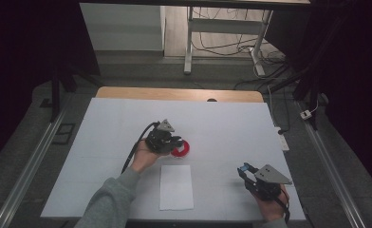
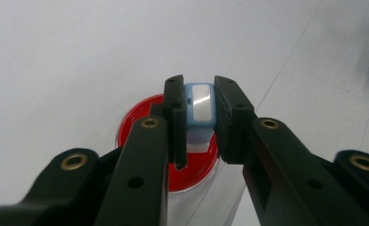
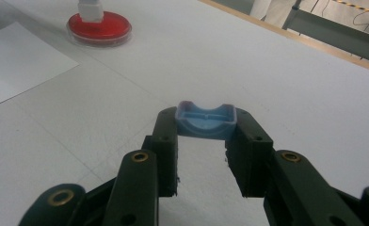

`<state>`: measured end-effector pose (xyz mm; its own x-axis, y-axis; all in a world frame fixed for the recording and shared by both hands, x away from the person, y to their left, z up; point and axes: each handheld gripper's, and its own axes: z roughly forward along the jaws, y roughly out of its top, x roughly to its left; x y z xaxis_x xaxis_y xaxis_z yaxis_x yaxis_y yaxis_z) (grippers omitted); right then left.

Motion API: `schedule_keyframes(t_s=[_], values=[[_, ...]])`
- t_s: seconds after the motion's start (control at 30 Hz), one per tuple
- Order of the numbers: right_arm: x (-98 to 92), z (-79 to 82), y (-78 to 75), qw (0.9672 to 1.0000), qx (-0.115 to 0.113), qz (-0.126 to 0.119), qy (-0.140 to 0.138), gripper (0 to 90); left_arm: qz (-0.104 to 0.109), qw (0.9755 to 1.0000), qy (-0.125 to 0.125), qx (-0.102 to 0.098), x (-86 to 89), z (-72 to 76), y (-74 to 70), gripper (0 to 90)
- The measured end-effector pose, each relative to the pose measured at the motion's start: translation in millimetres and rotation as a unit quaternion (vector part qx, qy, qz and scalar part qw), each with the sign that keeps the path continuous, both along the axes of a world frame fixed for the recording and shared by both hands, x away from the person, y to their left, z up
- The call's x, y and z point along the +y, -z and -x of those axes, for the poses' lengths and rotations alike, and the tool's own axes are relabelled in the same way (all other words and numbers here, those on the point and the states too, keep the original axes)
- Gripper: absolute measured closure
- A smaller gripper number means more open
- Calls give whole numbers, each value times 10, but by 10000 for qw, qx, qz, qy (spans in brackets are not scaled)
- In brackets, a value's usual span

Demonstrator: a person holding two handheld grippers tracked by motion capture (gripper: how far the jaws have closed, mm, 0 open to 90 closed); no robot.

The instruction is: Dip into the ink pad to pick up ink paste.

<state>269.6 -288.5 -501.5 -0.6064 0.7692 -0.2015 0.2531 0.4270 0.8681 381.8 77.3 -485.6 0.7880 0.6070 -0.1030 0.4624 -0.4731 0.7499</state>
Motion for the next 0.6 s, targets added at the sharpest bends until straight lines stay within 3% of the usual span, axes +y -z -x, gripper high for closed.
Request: schedule_keyframes(t_s=[0.6], values=[[4,2,-1,10000,4,21,-9,651,-73,9999,35,65,-33,-5,69,760]])
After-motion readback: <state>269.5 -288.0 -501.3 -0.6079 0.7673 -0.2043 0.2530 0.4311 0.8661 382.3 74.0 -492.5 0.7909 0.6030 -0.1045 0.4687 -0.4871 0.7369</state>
